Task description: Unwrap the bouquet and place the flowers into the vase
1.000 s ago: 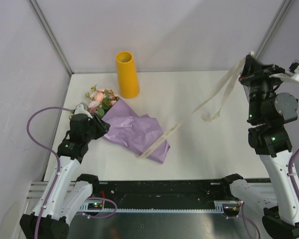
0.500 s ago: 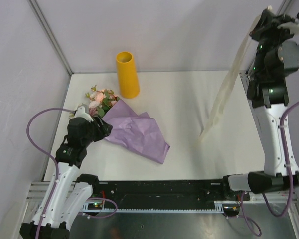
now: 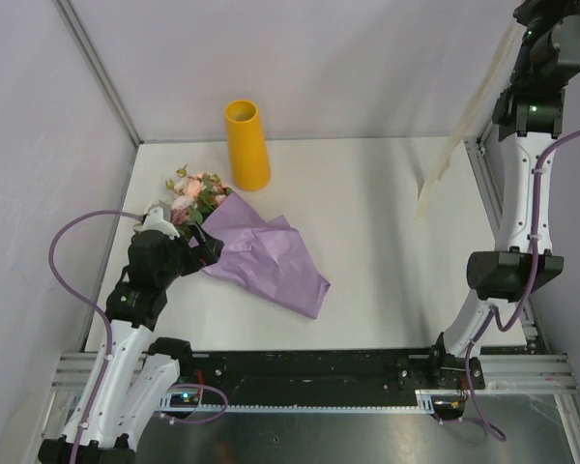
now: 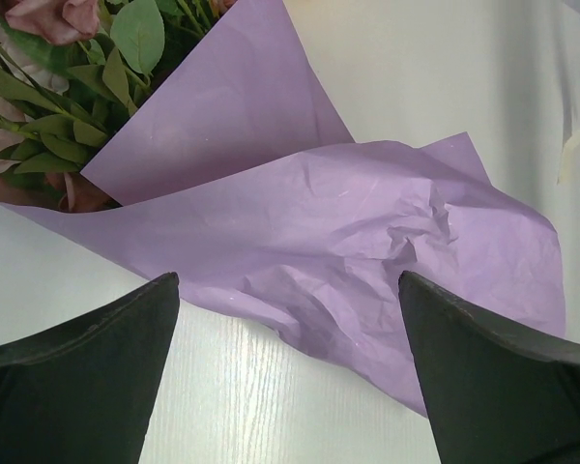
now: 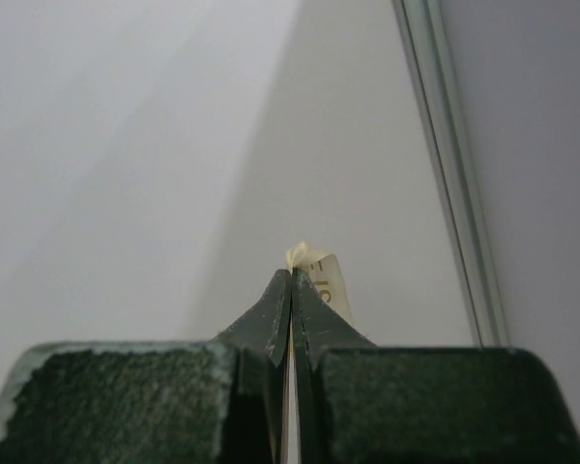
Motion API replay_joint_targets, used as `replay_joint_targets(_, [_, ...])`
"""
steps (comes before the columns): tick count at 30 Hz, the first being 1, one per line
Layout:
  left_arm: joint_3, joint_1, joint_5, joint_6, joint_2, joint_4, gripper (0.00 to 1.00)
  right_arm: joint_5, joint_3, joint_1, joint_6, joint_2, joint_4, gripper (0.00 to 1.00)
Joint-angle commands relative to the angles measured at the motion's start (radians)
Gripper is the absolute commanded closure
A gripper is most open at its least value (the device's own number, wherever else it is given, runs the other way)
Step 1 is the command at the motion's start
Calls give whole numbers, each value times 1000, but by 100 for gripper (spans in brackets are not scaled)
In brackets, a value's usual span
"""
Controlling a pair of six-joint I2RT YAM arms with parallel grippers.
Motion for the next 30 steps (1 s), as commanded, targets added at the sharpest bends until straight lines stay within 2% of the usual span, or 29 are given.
replay_joint_targets(1, [6, -2, -10, 24, 1, 16, 0, -31, 26, -15, 38, 51, 12, 100])
replay_joint_targets(4, [11, -2, -7, 26, 14, 16, 0, -45, -144, -9, 79, 18, 13, 100])
replay_joint_targets(8, [12, -2, 8, 27, 23, 16, 0, -26, -490, 6, 133, -56, 66, 100])
replay_joint_targets(12, [9, -7, 13, 24, 23, 16, 0, 26, -780, 2, 271, -91, 68, 100])
replay_joint_targets(15, [10, -13, 15, 22, 22, 16, 0, 26, -867, -9, 398, -66, -32, 100])
replay_joint_targets(19, [9, -13, 15, 24, 9, 16, 0, -48, -888, -16, 495, -14, -172, 97])
replay_joint_targets(21, [5, -13, 9, 23, 2, 16, 0, -77, -901, -16, 510, -7, -197, 90])
replay_joint_targets(23, [4, -13, 2, 24, -3, 16, 0, -85, -905, -19, 512, -11, -228, 73])
replay_joint_targets(25, [3, -13, -9, 24, -5, 16, 0, -101, -906, -26, 513, -21, -263, 60])
replay_joint_targets(30, [3, -14, -36, 23, -9, 17, 0, -175, -928, -37, 470, -86, -354, 37])
